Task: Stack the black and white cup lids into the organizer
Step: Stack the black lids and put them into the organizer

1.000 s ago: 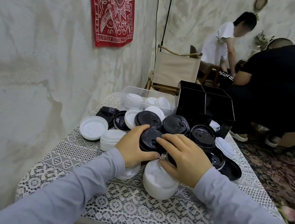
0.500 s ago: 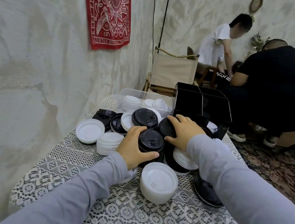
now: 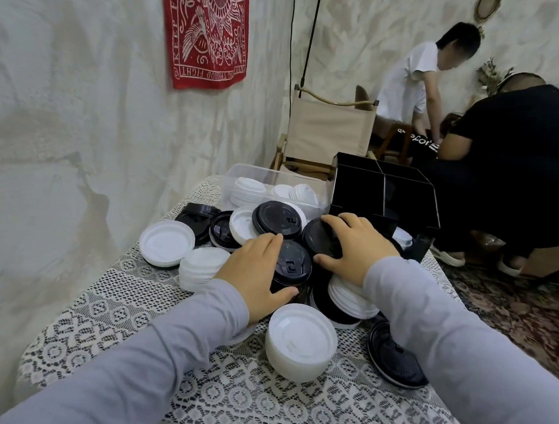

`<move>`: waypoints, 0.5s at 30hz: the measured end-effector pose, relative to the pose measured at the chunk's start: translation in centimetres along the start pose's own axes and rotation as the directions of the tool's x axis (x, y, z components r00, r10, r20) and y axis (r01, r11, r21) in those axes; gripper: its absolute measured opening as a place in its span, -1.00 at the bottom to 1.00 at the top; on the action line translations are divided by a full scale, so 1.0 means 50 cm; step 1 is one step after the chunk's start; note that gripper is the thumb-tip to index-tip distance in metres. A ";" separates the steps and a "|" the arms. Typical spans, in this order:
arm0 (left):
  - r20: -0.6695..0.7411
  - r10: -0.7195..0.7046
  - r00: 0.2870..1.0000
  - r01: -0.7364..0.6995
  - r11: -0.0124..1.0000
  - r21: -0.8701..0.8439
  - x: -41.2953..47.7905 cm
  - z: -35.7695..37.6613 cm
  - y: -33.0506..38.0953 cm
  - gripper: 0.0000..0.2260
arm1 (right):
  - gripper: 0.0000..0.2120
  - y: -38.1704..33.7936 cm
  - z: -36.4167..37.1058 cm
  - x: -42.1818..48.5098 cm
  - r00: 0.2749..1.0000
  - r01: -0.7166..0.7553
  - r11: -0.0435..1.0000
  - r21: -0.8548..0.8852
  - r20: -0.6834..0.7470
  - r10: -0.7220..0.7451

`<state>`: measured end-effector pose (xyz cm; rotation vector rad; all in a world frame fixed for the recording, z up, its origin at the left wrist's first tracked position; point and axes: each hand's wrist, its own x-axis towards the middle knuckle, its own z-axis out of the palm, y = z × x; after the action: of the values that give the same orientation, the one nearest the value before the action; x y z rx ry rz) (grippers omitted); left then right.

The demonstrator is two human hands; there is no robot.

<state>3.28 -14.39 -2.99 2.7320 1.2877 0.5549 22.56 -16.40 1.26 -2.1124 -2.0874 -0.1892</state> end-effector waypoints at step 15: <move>-0.035 -0.036 0.999 0.029 0.979 -0.199 -0.012 -0.029 0.011 -0.22 | -0.30 -0.012 -0.034 -0.088 0.991 0.101 0.980 0.173 -0.099 -0.085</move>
<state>2.84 -15.35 -1.71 2.5453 1.2107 0.6961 21.92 -21.07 2.03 -1.8713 -2.0682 -0.1042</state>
